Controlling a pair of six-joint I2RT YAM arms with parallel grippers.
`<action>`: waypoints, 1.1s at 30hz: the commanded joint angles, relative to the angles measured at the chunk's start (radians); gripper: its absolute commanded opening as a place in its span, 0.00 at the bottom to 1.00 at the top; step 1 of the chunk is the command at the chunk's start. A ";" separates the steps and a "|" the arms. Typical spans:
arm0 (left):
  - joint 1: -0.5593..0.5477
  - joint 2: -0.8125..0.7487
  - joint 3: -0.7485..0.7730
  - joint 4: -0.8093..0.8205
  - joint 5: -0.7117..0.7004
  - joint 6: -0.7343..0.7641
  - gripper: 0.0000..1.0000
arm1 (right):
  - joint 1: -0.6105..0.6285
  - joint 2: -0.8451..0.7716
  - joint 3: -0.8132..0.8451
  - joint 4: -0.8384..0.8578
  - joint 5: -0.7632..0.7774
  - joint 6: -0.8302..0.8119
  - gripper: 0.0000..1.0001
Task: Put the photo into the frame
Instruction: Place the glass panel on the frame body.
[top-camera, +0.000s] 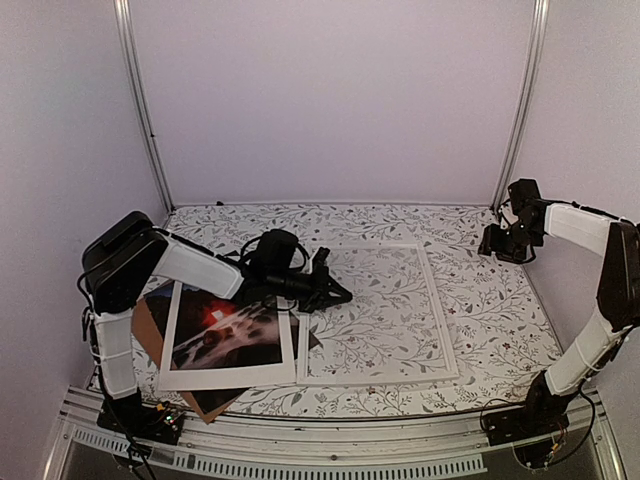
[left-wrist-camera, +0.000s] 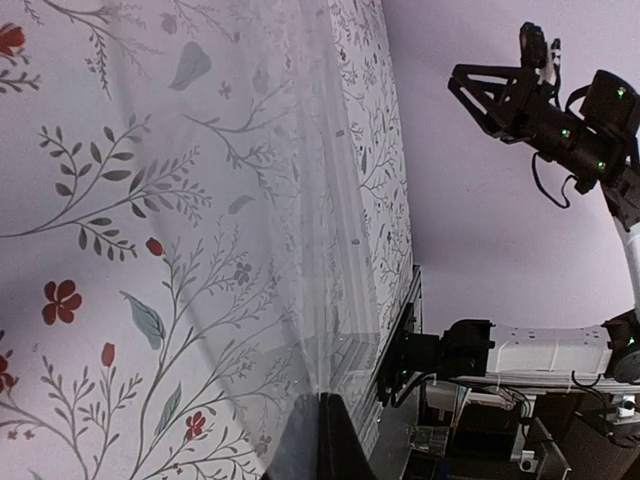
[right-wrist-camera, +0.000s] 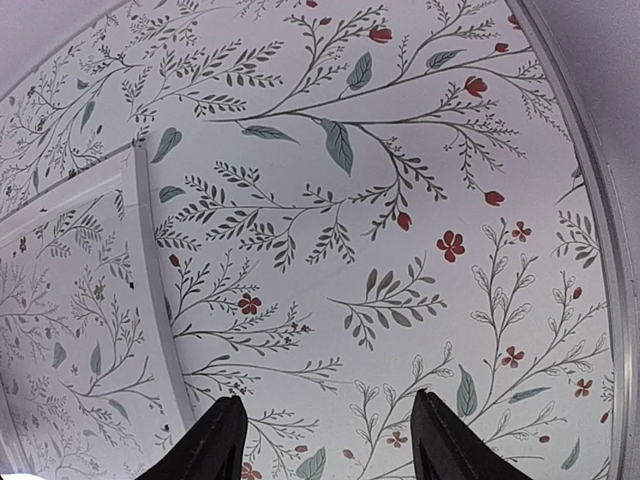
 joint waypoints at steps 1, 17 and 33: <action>0.021 0.009 -0.002 -0.007 0.025 0.043 0.00 | 0.002 0.021 -0.011 0.023 -0.029 -0.005 0.60; 0.060 0.033 0.056 -0.192 -0.042 0.166 0.00 | 0.011 0.033 -0.031 0.038 -0.052 -0.011 0.58; 0.103 0.038 0.106 -0.263 -0.035 0.235 0.00 | 0.040 0.057 -0.028 0.042 -0.050 -0.017 0.58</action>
